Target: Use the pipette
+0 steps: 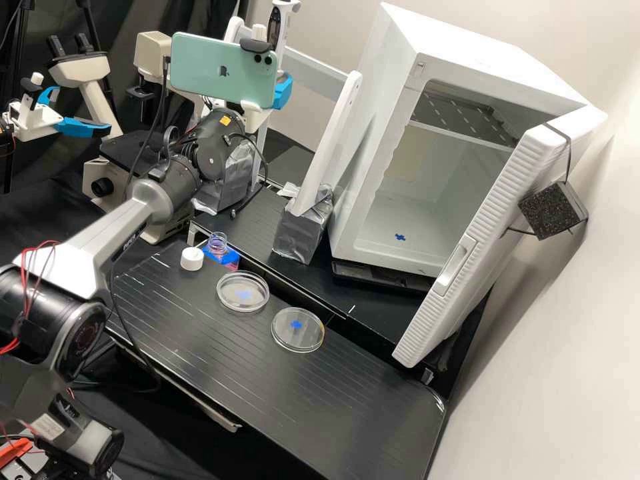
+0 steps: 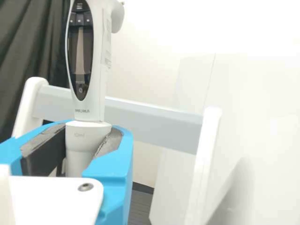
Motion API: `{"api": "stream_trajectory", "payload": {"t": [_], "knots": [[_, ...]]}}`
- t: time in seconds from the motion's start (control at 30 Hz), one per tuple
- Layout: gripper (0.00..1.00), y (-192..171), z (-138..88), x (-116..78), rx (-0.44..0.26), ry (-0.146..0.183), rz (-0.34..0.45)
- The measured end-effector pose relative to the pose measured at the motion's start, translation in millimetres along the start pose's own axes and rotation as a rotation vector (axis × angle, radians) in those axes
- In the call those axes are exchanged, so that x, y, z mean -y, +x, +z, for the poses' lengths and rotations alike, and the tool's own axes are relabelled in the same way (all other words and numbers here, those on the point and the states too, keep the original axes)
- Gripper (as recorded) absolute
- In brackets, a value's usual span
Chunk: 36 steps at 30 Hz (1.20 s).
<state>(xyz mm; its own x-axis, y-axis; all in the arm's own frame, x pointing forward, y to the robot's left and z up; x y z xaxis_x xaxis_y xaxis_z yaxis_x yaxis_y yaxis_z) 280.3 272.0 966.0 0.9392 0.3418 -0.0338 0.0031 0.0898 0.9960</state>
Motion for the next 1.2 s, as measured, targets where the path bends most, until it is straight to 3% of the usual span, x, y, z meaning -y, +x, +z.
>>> {"api": "stream_trajectory", "payload": {"t": [0.3, 0.57, 0.83, 1.2], "knots": [[0.00, 18.9, -9.9, 13.0, 0.014, -0.006, -0.054], [0.00, 35.1, 2.2, 31.2, 0.068, -0.007, -0.107], [0.00, 41.5, 17.2, 31.0, 0.130, -0.013, -0.107], [0.00, 43.9, 20.3, 33.7, 0.140, -0.009, -0.114]]}}
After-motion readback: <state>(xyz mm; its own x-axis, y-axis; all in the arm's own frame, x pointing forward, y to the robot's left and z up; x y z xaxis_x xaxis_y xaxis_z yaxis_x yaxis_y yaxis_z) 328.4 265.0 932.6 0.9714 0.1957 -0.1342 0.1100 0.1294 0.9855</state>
